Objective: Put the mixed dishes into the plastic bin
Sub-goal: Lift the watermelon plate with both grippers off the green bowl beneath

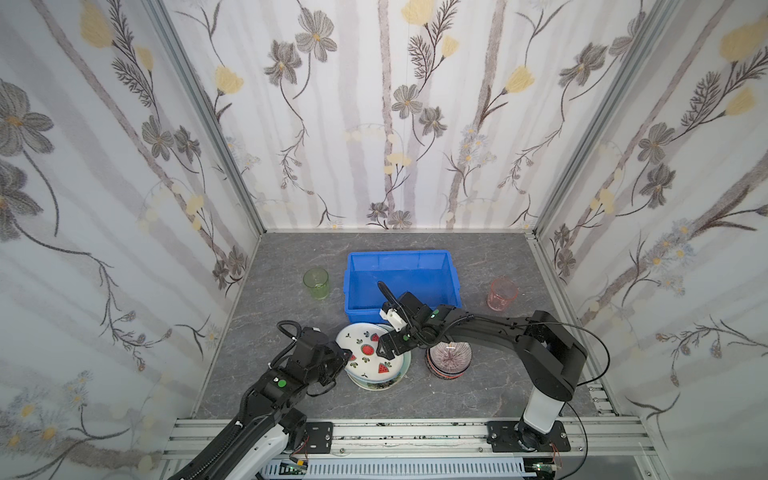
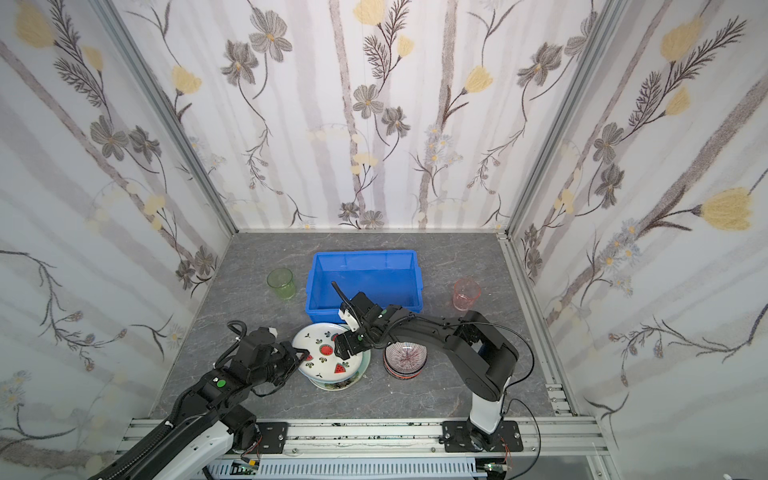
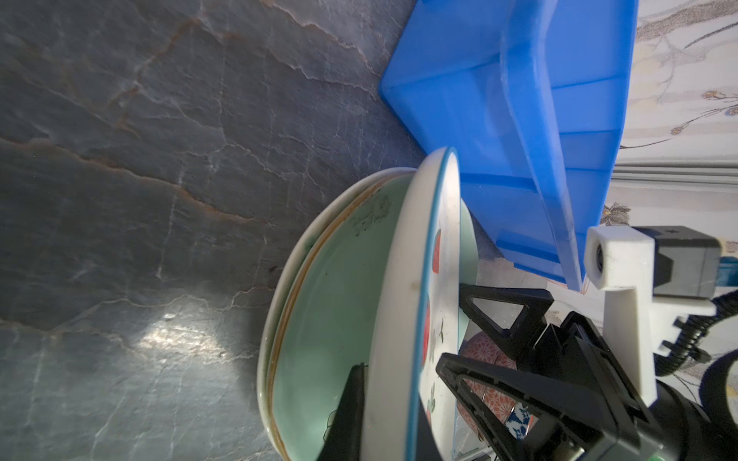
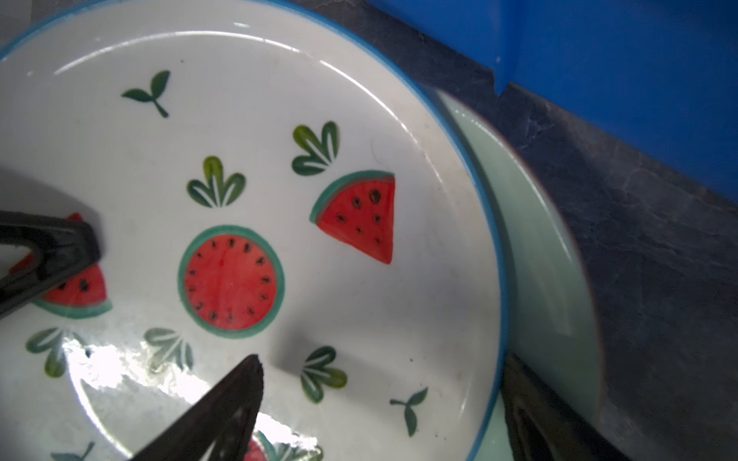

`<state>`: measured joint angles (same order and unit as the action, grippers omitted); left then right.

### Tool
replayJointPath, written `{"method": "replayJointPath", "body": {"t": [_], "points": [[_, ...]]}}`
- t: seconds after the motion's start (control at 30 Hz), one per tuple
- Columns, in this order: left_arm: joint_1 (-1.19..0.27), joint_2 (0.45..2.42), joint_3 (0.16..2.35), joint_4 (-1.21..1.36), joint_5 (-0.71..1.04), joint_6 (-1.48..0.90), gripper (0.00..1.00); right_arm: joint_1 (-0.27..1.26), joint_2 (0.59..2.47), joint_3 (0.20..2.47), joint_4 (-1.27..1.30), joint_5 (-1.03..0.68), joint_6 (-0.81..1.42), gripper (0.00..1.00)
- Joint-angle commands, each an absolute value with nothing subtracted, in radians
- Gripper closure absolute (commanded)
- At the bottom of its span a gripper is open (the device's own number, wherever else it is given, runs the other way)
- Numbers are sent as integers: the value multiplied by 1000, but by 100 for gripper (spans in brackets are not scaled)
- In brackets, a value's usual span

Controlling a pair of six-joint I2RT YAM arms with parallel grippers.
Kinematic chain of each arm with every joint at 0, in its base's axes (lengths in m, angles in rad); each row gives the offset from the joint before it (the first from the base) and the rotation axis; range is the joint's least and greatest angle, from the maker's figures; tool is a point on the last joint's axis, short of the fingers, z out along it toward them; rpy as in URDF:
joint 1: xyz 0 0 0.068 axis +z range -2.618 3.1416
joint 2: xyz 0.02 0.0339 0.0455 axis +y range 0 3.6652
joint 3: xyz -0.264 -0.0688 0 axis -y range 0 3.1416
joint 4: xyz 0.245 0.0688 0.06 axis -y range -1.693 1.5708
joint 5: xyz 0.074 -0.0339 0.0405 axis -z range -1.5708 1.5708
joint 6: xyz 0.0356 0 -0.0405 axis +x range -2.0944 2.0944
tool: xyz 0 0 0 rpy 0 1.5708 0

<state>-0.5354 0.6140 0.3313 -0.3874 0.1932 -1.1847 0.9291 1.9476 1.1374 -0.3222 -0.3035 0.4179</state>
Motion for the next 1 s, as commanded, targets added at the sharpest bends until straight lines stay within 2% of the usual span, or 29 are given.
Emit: {"method": "replayJointPath", "body": {"t": [0.0, 0.07, 0.47, 0.87, 0.97], "points": [[-537, 609, 338, -369, 227, -1169, 98, 928, 1927, 1147, -284, -374, 417, 9], [-535, 602, 341, -372, 229, -1167, 100, 924, 1915, 1153, -294, -367, 414, 9], [-532, 604, 405, -412, 232, -1077, 100, 868, 1796, 1178, -355, -391, 412, 10], [-493, 601, 513, -428, 369, -964, 100, 828, 1647, 1156, -386, -444, 415, 11], [-482, 594, 537, -428, 401, -943, 100, 772, 1603, 1132, -391, -472, 417, 12]]}}
